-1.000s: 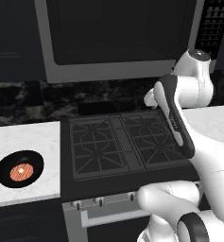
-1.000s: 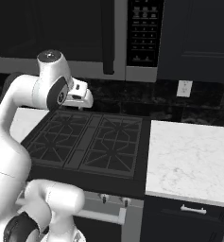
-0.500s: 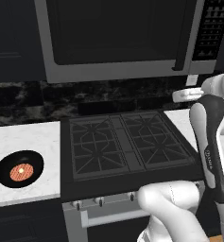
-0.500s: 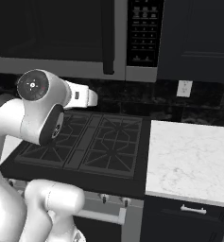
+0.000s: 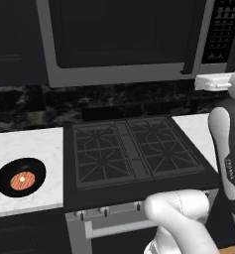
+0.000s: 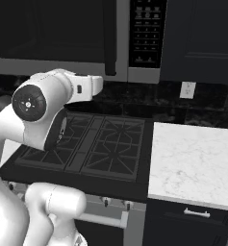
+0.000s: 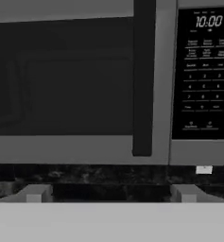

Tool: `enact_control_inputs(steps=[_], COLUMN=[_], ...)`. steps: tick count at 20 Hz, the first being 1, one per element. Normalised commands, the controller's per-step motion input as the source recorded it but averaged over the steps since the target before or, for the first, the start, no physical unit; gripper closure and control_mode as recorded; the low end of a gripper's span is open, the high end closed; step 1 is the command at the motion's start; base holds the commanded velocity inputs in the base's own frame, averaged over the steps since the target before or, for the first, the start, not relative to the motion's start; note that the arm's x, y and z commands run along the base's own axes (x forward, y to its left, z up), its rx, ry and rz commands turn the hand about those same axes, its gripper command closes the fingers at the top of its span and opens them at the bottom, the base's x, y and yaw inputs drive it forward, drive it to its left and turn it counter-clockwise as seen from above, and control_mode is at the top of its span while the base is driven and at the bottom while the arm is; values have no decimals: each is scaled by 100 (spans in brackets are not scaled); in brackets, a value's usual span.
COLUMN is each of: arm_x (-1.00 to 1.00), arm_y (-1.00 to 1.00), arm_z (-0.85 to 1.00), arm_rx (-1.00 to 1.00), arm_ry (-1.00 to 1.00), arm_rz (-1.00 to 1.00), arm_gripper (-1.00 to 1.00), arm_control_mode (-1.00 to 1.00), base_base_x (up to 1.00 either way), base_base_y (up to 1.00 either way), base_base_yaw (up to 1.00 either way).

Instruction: Open the microwave, place the bowl with waffle inside the microwave, then close the microwave door and turn it on.

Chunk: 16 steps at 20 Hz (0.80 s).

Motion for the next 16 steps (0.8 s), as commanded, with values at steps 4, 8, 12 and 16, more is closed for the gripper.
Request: enact_control_inputs(steps=[4, 8, 12, 16], arm_x=[4, 36, 44, 52], arm_y=[-20, -7, -3, -9], arm_z=[64, 38, 17, 4], arm_rx=[0, 1, 0, 3], arm_ry=[-9, -3, 0, 0], arm_rz=[-9, -6, 0, 0], arm_gripper=[-100, -100, -100, -100], arm_control_mode=[-100, -100, -100, -100], base_base_x=[0, 0, 0, 0], base_base_y=[0, 0, 0, 0], base_base_yaw=[0, 0, 0, 0])
